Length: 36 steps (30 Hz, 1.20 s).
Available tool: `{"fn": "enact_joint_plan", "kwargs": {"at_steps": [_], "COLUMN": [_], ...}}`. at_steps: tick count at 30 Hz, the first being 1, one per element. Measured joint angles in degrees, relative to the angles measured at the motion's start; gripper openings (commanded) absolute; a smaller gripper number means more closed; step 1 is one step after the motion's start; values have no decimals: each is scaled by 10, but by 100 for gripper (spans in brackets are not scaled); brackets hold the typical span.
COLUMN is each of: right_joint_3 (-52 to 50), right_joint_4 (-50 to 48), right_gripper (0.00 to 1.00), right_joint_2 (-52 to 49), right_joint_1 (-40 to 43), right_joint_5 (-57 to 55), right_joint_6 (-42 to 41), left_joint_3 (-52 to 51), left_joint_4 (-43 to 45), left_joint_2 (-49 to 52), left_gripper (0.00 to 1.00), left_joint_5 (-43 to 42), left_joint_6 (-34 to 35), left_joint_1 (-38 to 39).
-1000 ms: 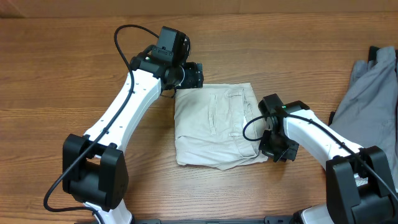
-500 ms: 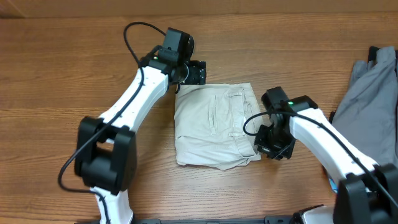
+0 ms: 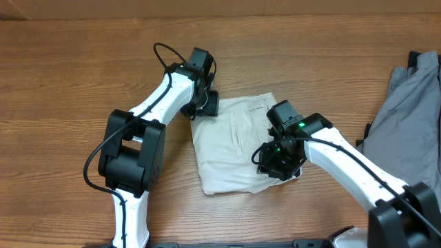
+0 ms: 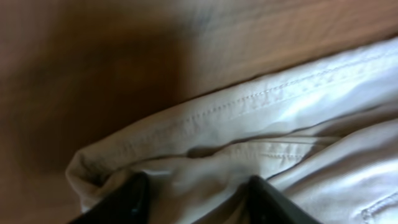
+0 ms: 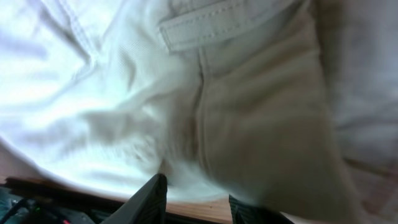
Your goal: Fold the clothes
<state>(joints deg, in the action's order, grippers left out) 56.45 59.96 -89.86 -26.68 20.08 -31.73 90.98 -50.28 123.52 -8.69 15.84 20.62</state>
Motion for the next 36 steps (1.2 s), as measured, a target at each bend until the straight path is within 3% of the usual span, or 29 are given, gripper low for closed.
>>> {"fn": "enact_joint_plan", "kwargs": {"at_steps": [7,12,15,17,19,27,36], "right_joint_3": [-14,-14,-6,3,10,11,12], "right_joint_4": [-9,-45,-61,-61,-60,-58,-57], "right_gripper": [38,42,45,46,47,49,49], "right_joint_2": [-78,-93,-93,-93,-93,-93,-93], "right_joint_1": [28,97,146,162,168,168,168], "right_joint_5": [-19,-25,-39,-52,-63,-75,-76], "right_joint_6": [0,3,24,38,48,62,63], "left_joint_3": [1,0,-2,-3,-7,-4,-3], "left_joint_4": [-210,-251,-223,-187,-141,50,75], "left_joint_2": [1,3,1,-5,-22,-102,-38], "left_gripper": [48,48,51,60,100,100,100], "left_joint_5": [5,-37,-77,-93,-102,-133,-163], "left_joint_6": [1,0,-6,-9,-10,-13,-14], "left_joint_1": [0,0,0,0,0,0,0]}}
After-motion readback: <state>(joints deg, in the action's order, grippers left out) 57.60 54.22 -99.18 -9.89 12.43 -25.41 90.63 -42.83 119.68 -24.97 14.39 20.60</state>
